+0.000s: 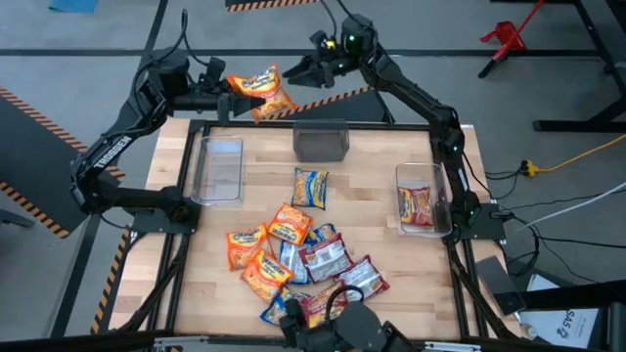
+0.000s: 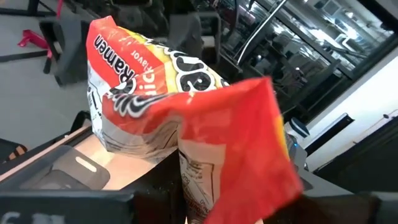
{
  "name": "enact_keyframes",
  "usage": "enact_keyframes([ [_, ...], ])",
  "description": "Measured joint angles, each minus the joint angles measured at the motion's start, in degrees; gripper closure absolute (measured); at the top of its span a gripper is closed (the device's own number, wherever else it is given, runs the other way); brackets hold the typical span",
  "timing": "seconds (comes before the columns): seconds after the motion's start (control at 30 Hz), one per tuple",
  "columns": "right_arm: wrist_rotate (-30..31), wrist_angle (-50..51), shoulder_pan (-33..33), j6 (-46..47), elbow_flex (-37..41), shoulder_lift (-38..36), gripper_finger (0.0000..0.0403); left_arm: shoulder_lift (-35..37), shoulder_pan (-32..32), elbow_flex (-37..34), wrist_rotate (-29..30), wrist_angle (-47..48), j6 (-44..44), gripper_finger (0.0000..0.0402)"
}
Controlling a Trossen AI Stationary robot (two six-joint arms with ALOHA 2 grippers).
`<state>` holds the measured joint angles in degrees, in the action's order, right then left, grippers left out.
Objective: Sort Maruchan noodles
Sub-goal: Put the orange noodle pack into the black bin
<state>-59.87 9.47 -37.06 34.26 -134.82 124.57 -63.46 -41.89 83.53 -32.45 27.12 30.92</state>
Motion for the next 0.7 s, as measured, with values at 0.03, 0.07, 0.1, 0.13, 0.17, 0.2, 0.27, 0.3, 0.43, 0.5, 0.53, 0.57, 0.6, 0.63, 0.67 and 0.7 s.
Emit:
enact_keyframes([
  [0.03, -0.3, -0.3, 0.5, 0.0, 0.0, 0.1, 0.005, 0.0, 0.0, 0.0, 0.0, -0.1, 0.0, 0.026],
  [0.07, -0.8, -0.8, 1.0, 0.0, 0.0, 0.2, 0.005, -0.2, 0.0, 0.0, 0.0, -0.3, -0.1, 0.026],
  [0.1, -1.3, -0.9, 1.2, 0.0, 0.0, 0.2, 0.005, -0.4, 0.0, 0.0, -0.1, -0.7, -0.3, 0.026],
  [0.13, -1.4, -0.9, 1.5, -0.2, 0.0, 0.2, 0.005, -0.6, 0.0, 0.0, -0.1, -1.3, -0.5, 0.026],
  [0.17, -1.3, -1.2, 2.0, -0.4, 0.0, 0.3, 0.005, -0.8, 0.0, 0.0, -0.2, -1.8, -0.6, 0.026],
  [0.2, -1.3, -2.2, 2.4, -0.5, 0.0, 0.7, 0.005, -0.8, 0.0, 0.0, -0.4, -2.1, -0.6, 0.026],
  [0.27, -2.4, -4.3, 2.6, 0.7, 0.0, 1.0, 0.005, -0.8, 0.0, 0.0, -0.6, -2.7, -0.7, 0.026],
  [0.3, -2.7, -5.4, 2.6, 1.3, 0.0, 1.1, 0.005, -0.8, 0.0, 0.0, -0.7, -2.9, -0.9, 0.026],
  [0.43, -3.3, -10.1, 2.9, 3.4, 0.0, 1.0, 0.005, -0.8, 0.0, 0.0, -1.0, -2.9, -1.1, 0.026],
  [0.5, -4.9, -13.1, 2.9, 6.5, 0.0, 1.0, 0.005, -0.9, 0.0, 0.0, -1.2, -2.9, -1.1, 0.026],
  [0.53, -5.3, -14.3, 2.9, 7.4, 0.0, 1.0, 0.005, -1.0, 0.0, 0.0, -1.2, -3.0, -1.1, 0.026],
  [0.57, -5.3, -15.3, 3.0, 7.6, 0.0, 1.0, 0.005, -1.1, 0.0, 0.0, -1.3, -2.9, -1.2, 0.026],
  [0.6, -5.4, -16.1, 3.0, 8.2, 0.0, 1.0, 0.005, -1.1, 0.0, 0.0, -1.3, -2.9, -1.2, 0.026],
  [0.63, -5.5, -17.0, 3.0, 9.2, 0.0, 1.0, 0.005, -1.1, 0.0, 0.0, -1.4, -2.9, -1.4, 0.026],
  [0.67, -5.4, -17.4, 3.0, 9.9, 0.0, 1.0, 0.005, -1.1, 0.0, 0.0, -1.4, -2.9, -1.6, 0.026],
  [0.7, -5.3, -17.7, 3.3, 10.2, 0.0, 1.0, 0.005, -1.1, 0.0, 0.0, -1.4, -3.0, -1.9, 0.026],
])
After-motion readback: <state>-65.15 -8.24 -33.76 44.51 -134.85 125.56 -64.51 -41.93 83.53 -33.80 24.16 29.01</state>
